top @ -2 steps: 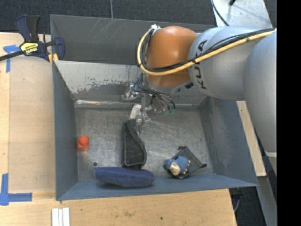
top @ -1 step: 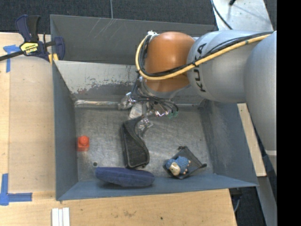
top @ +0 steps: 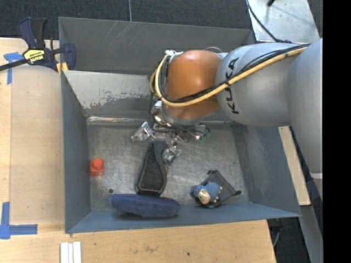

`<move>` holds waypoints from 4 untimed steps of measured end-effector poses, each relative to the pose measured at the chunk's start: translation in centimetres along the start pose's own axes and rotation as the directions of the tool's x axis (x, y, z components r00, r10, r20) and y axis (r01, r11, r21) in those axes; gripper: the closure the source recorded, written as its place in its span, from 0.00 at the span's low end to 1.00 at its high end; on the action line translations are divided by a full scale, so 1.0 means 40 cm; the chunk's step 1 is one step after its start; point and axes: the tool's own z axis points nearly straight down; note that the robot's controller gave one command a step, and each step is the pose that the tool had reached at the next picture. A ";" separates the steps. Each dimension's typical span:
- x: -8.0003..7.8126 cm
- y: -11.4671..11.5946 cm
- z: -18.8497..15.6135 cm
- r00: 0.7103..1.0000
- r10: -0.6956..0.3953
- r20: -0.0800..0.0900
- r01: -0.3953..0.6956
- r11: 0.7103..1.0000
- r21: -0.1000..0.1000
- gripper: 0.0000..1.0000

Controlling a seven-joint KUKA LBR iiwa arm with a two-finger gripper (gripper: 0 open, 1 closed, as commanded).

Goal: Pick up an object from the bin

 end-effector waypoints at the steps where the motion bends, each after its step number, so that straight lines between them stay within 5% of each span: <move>1: -0.055 0.032 0.034 0.924 -0.382 -0.011 0.382 0.924 -0.001 0.00; 2: -0.028 0.074 0.040 0.717 -0.697 0.001 0.697 0.717 0.001 0.00; 3: -0.032 0.076 0.035 0.718 -0.696 0.004 0.696 0.718 0.002 1.00; 4: -0.032 0.075 -0.035 0.720 -0.694 -0.001 0.694 0.720 -0.010 1.00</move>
Offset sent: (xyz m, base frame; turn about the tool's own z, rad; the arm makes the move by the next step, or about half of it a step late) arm 0.0016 0.0290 -0.0205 -0.3964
